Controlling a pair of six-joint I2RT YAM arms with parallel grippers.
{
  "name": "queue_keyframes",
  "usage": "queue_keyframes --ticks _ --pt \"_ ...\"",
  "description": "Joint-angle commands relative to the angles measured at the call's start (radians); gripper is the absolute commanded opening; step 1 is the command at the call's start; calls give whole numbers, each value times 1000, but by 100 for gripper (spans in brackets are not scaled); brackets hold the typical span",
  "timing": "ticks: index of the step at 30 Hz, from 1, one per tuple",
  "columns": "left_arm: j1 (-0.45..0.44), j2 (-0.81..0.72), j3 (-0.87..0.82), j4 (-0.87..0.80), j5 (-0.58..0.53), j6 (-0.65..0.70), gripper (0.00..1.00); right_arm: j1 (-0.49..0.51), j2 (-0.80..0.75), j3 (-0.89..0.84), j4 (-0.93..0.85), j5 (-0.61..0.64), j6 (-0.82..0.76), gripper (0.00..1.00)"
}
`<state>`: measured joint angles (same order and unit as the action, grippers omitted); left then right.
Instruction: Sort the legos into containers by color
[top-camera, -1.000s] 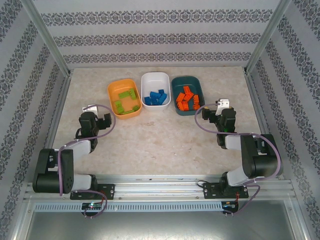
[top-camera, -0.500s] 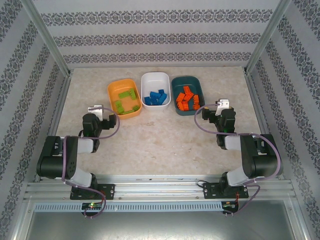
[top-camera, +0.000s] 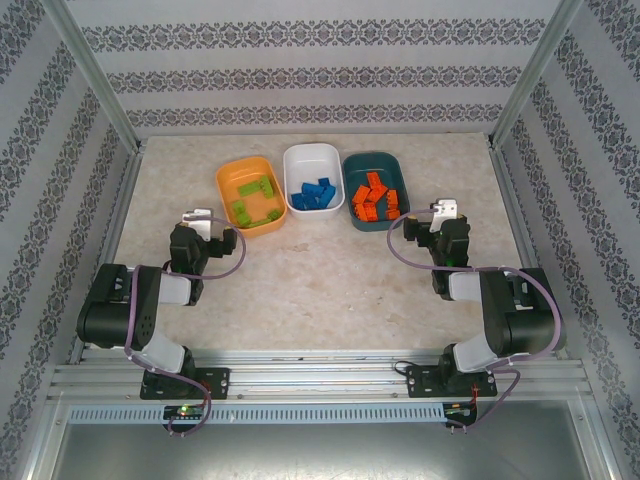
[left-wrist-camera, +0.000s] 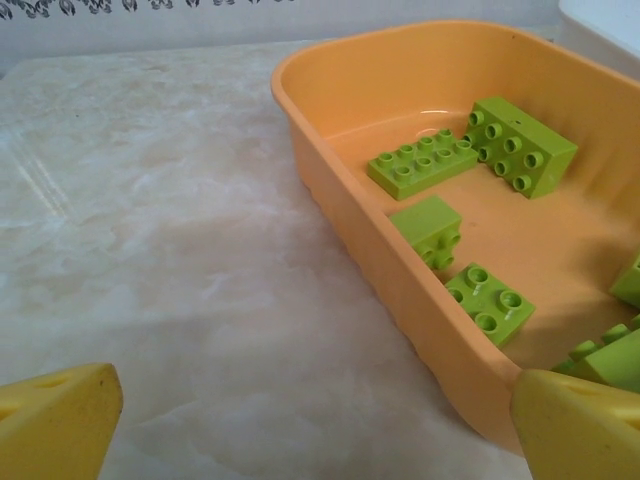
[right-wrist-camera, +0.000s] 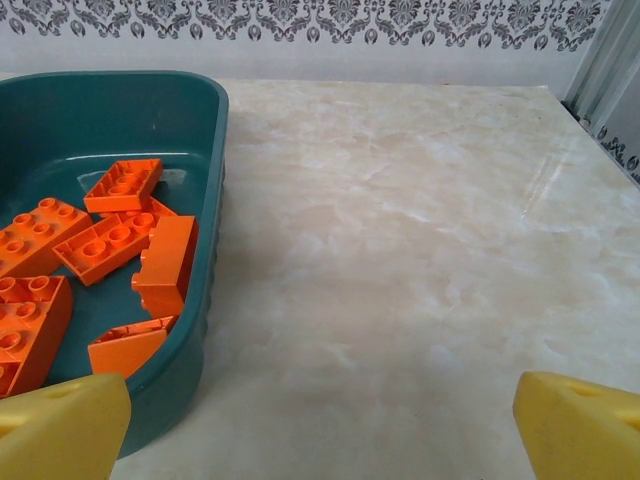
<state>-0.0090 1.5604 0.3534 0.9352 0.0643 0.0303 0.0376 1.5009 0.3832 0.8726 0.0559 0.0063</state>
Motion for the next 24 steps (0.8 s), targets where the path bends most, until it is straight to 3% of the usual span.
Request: queue_keyframes --ticks 1,11,18,24 --pt "-14 16 -14 74 -53 7 100 12 4 -14 42 20 -12 98" --pt "-27 20 -35 120 -135 -5 100 15 4 -15 46 24 -11 98" --pt "-78 36 -40 163 -295 4 100 8 4 -13 41 14 -7 98" --pt "-61 33 -2 85 -289 -20 100 -27 6 6 6 -51 13 98"
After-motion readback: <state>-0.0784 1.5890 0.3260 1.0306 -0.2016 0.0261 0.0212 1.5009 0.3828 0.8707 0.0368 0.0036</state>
